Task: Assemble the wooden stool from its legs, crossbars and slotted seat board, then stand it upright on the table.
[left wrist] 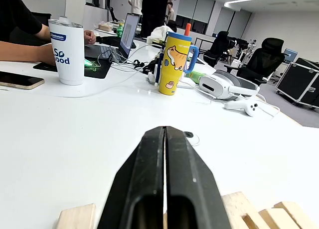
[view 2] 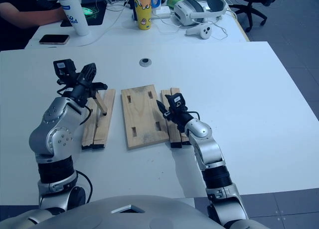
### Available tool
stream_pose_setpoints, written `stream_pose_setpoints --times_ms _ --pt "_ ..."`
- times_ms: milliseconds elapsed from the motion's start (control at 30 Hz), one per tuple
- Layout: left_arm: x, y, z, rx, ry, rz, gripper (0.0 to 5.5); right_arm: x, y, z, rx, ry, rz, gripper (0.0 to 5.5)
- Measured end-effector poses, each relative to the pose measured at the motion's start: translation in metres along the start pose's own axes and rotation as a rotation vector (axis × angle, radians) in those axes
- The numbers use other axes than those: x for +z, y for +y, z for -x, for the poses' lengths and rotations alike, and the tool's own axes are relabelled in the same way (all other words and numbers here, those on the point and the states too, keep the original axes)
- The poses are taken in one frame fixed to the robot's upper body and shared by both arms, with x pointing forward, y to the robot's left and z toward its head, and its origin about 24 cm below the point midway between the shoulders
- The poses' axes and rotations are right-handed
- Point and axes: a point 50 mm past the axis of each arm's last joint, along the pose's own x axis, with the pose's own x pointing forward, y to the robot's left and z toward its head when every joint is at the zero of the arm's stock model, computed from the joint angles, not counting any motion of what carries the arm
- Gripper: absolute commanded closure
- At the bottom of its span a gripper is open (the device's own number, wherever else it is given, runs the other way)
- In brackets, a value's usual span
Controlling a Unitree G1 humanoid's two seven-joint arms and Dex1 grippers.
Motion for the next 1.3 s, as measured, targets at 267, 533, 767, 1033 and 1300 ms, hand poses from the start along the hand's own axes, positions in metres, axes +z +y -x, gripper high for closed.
stream_pose_setpoints --times_ms 267,533,767,1033,1300 --pt "0.012 -0.007 -0.012 -0.019 -0.045 -0.05 5.49 -0.001 0.002 -0.001 0.002 0.0 -0.006 3.41" --pt "0.093 -0.03 -0.002 -0.098 -0.49 -0.071 5.49 -0.003 0.001 -0.002 0.0 -0.002 0.003 3.41" --pt "0.042 -0.021 -0.004 -0.069 -0.257 -0.062 5.49 -0.003 0.001 -0.003 0.001 0.0 0.009 3.41" --pt "-0.007 0.008 0.0 0.006 -0.075 -0.032 5.49 -0.001 0.004 -0.005 0.014 -0.006 0.006 3.41" --pt "0.017 0.001 -0.001 0.015 -0.289 -0.14 4.86 -0.001 0.005 -0.007 0.019 -0.007 0.005 3.41"
